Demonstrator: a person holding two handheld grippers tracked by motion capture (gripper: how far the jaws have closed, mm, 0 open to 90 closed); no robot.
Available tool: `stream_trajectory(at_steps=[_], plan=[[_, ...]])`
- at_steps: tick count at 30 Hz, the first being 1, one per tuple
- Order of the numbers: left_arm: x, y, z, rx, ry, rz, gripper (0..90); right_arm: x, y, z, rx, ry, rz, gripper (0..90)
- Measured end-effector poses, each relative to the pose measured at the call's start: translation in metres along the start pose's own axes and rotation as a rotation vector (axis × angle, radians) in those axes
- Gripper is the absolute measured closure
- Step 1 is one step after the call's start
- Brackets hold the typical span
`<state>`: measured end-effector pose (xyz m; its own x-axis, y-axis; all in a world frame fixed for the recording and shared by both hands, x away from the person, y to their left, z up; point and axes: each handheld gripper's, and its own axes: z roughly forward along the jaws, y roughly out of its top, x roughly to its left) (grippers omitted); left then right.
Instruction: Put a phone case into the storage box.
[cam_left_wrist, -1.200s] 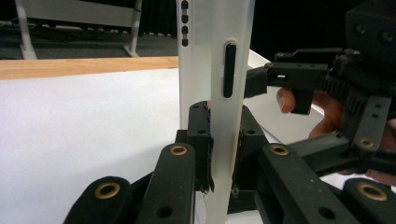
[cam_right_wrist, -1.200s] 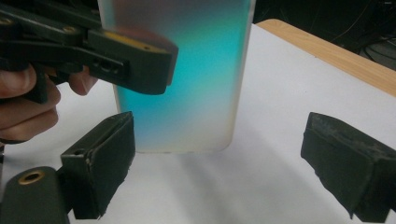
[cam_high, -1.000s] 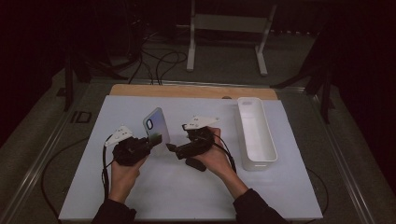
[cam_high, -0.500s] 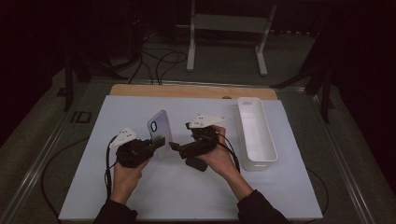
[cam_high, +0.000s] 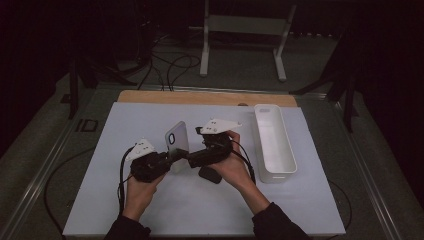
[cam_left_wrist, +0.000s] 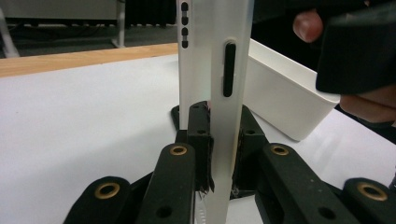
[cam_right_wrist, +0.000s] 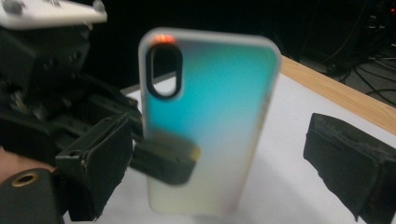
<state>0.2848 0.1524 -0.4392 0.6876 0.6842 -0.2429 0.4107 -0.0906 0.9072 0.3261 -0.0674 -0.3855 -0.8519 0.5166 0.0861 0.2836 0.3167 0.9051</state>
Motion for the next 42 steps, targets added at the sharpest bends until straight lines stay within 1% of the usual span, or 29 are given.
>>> stream_trajectory(at_steps=[2, 5, 8, 11, 13, 16, 21, 34, 37, 39, 40, 42], plan=[[-0.002, 0.000, 0.001, 0.006, -0.002, 0.012, 80.9, 0.001, 0.003, 0.001, -0.007, 0.006, 0.005, 8.4], [-0.004, -0.001, 0.002, 0.006, -0.011, 0.018, 80.9, 0.001, 0.008, 0.003, -0.014, 0.023, 0.026, 8.5], [-0.006, -0.001, 0.003, 0.009, -0.017, 0.031, 80.9, 0.002, 0.010, 0.004, -0.020, 0.020, 0.033, 8.8], [-0.009, -0.002, 0.003, 0.011, -0.011, 0.042, 80.9, 0.003, 0.011, 0.005, -0.017, 0.018, 0.037, 8.9], [-0.010, -0.002, 0.004, 0.013, -0.013, 0.046, 80.9, 0.003, 0.011, 0.006, -0.016, 0.012, 0.039, 12.4], [-0.013, -0.002, 0.005, 0.013, -0.015, 0.047, 80.9, 0.003, 0.011, 0.007, -0.020, 0.012, 0.051, 13.8], [-0.015, -0.002, 0.007, 0.017, -0.015, 0.051, 80.9, 0.002, 0.011, 0.008, -0.010, 0.002, 0.051, 14.9], [-0.016, -0.004, 0.009, 0.032, -0.029, 0.069, 80.8, 0.002, 0.010, 0.008, 0.007, 0.005, 0.054, 15.6], [-0.017, -0.004, 0.009, 0.038, -0.021, 0.079, 80.8, 0.003, 0.010, 0.007, 0.019, 0.001, 0.055, 16.2], [-0.017, -0.004, 0.009, 0.037, -0.022, 0.080, 80.8, 0.003, 0.010, 0.007, 0.022, -0.002, 0.054, 16.5], [-0.017, -0.004, 0.010, 0.037, -0.023, 0.080, 80.7, 0.004, 0.009, 0.006, 0.019, -0.007, 0.040, 16.7], [-0.018, -0.005, 0.010, 0.038, -0.022, 0.084, 80.6, 0.006, 0.009, 0.005, 0.019, -0.013, 0.030, 16.9]])
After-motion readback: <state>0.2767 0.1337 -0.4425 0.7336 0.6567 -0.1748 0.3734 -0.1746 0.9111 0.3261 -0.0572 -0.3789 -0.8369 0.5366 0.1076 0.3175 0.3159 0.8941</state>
